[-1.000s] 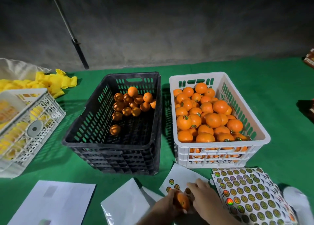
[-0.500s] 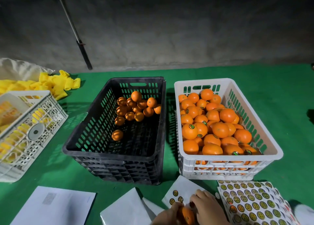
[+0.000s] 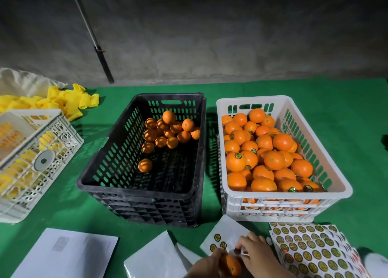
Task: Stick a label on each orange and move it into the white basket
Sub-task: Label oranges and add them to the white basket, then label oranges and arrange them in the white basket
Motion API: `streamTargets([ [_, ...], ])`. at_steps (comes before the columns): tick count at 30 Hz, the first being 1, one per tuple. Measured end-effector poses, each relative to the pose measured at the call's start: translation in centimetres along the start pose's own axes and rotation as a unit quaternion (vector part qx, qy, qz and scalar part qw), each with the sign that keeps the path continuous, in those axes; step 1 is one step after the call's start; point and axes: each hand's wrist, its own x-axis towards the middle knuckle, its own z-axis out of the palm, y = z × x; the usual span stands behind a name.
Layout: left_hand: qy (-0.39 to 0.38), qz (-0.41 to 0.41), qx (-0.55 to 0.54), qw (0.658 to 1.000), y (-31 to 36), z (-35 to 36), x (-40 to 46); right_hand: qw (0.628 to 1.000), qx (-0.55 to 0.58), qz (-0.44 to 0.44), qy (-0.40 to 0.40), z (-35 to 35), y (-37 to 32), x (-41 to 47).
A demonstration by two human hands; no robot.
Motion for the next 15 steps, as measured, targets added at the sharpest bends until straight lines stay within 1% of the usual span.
streamTargets([
  [1,-0.022,0.0,0.028,0.999,-0.1,0.1,0.2,1.0,-0.001,-0.006,0.002,0.0,0.1,0.0],
  [3,0.0,0.017,0.089,0.996,-0.3,0.5,0.1,1.0,-0.003,-0.016,0.006,0.1,0.3,0.0],
  [6,-0.003,0.027,0.139,0.99,-0.2,1.2,0.0,0.999,-0.01,-0.03,0.018,0.3,0.3,0.0],
  [12,-0.011,0.029,0.147,0.989,-0.4,1.2,-0.4,0.998,-0.017,-0.042,0.042,0.7,0.6,-0.5],
  [15,-0.001,0.027,0.157,0.987,-0.1,1.1,-0.6,0.997,-0.022,-0.046,0.054,0.5,0.7,-0.6],
])
